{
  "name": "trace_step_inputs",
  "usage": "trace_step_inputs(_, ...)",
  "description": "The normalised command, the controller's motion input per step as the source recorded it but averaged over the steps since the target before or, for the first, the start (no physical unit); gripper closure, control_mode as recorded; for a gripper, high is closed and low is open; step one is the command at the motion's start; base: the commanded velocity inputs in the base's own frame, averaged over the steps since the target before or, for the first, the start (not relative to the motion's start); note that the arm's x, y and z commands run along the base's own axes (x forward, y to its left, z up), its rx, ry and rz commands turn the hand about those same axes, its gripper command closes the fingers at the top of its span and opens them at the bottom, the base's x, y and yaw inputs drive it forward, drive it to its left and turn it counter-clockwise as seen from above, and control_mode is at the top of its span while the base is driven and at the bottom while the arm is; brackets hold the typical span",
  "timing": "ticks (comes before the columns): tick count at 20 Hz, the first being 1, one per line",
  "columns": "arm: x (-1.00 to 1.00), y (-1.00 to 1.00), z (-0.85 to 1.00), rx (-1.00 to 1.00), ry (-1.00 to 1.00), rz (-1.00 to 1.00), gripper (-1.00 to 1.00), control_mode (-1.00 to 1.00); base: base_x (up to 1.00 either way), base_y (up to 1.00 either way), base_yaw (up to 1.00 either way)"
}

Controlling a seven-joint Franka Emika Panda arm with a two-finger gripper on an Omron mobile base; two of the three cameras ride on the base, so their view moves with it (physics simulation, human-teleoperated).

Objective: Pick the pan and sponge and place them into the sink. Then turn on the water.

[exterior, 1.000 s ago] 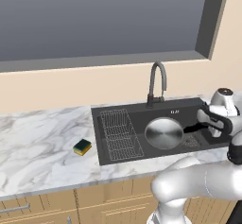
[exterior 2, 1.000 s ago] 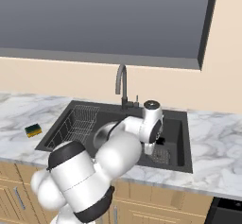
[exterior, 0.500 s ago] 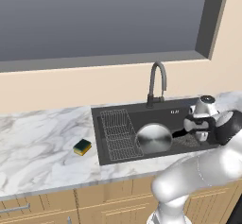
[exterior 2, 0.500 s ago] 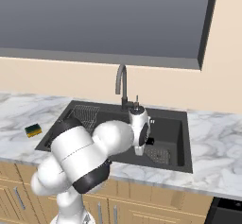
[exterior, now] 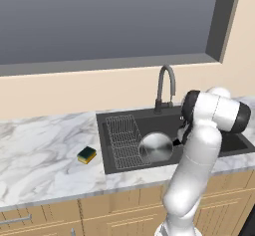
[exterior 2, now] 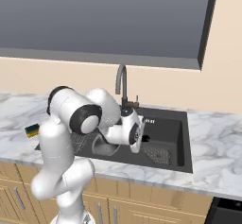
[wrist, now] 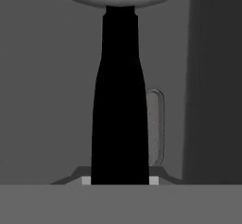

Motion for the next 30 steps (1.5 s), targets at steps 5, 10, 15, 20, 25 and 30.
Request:
trace_step_inputs(5, 0.58, 0.0, -0.33, -0.04, 0.0, 0.0, 1.0, -1.0, 0.0, 0.0, 0.0)
trace_step_inputs(10, 0.48, 0.0, -0.25, 0.0, 0.0, 0.01, 1.0, -1.0, 0.0, 0.0, 0.0)
trace_step_inputs(15, 0.42, -0.01, -0.18, 0.01, 0.0, 0.02, 1.0, -1.0, 0.0, 0.0, 0.0)
trace_step_inputs(20, 0.44, -0.02, -0.22, 0.01, 0.0, 0.02, 1.0, -1.0, 0.0, 0.0, 0.0)
trace_step_inputs(25, 0.41, 0.0, -0.44, 0.01, 0.0, 0.02, 1.0, -1.0, 0.0, 0.0, 0.0)
trace_step_inputs(30, 0.39, 0.0, -0.61, 0.03, 0.03, 0.04, 1.0, -1.0, 0.0, 0.0, 0.0)
